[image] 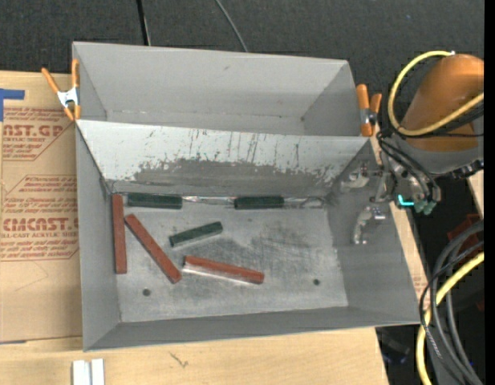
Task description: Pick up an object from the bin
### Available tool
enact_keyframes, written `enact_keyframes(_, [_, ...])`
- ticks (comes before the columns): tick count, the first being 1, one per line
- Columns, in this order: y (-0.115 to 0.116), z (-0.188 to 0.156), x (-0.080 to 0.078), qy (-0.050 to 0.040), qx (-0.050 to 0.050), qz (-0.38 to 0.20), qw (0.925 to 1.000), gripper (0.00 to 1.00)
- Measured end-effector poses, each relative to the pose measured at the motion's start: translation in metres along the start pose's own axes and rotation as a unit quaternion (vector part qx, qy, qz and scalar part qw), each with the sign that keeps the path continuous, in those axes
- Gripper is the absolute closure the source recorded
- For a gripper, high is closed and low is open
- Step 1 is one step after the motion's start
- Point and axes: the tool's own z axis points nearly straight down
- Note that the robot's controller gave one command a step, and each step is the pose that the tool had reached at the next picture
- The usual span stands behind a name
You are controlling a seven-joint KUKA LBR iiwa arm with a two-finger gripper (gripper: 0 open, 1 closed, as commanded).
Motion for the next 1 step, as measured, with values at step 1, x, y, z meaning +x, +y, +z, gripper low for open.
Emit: enact_keyframes(1, [0.0006, -0.0045, -0.0020, -0.0038, 0.001, -0.001, 1.0000, 0.00])
